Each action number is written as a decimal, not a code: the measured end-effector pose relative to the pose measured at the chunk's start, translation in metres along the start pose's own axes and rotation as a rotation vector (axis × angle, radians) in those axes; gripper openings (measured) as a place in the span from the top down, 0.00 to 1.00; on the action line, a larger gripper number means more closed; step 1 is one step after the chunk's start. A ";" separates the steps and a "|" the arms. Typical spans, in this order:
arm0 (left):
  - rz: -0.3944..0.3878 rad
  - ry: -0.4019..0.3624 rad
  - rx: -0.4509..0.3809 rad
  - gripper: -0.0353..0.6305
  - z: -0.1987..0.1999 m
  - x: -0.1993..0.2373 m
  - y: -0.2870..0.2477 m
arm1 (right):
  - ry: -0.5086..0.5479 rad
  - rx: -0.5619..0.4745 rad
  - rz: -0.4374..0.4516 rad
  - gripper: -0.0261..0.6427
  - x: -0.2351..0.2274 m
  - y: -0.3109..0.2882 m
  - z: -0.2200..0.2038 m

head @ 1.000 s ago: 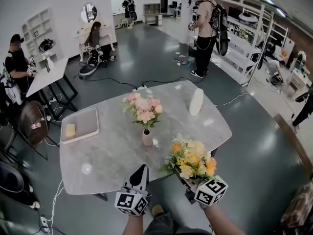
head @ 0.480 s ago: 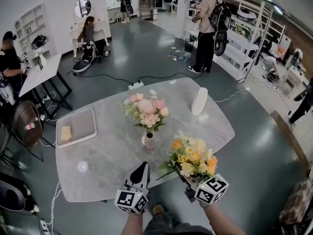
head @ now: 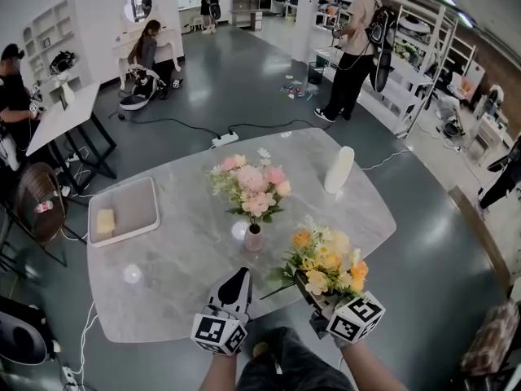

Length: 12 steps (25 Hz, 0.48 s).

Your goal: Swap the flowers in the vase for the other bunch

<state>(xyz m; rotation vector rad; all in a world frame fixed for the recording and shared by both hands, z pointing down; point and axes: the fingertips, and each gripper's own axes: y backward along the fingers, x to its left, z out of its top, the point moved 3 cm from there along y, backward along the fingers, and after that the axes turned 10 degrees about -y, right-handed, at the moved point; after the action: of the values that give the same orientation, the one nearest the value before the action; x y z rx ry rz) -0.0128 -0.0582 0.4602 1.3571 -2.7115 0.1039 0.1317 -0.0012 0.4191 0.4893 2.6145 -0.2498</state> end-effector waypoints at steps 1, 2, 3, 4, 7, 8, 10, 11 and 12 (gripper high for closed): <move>-0.002 0.000 0.001 0.92 -0.003 0.001 -0.002 | 0.004 -0.001 -0.006 0.78 -0.002 -0.002 -0.001; -0.003 -0.001 0.001 0.92 -0.005 0.003 -0.004 | 0.012 0.000 -0.011 0.78 -0.003 -0.005 -0.001; -0.003 -0.002 0.001 0.92 -0.007 0.005 -0.007 | 0.023 0.004 -0.015 0.78 -0.003 -0.007 -0.002; -0.003 -0.003 0.001 0.92 -0.009 0.007 -0.009 | 0.034 0.010 -0.016 0.78 -0.004 -0.010 -0.003; 0.002 -0.012 -0.001 0.92 -0.011 0.014 -0.018 | 0.053 0.034 -0.011 0.78 -0.004 -0.020 -0.005; 0.004 -0.016 0.000 0.92 -0.011 0.017 -0.021 | 0.057 0.042 -0.010 0.78 -0.005 -0.022 -0.005; 0.005 -0.020 0.000 0.92 -0.011 0.021 -0.027 | 0.061 0.052 -0.008 0.78 -0.008 -0.026 -0.004; 0.004 -0.021 0.000 0.92 -0.011 0.023 -0.031 | 0.063 0.055 -0.007 0.78 -0.009 -0.028 -0.004; 0.003 -0.025 0.001 0.92 -0.012 0.024 -0.035 | 0.065 0.057 -0.004 0.78 -0.011 -0.030 -0.003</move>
<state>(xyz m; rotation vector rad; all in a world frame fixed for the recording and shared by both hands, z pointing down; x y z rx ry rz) 0.0014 -0.0966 0.4754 1.3638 -2.7339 0.0897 0.1278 -0.0307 0.4297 0.5193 2.6785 -0.3150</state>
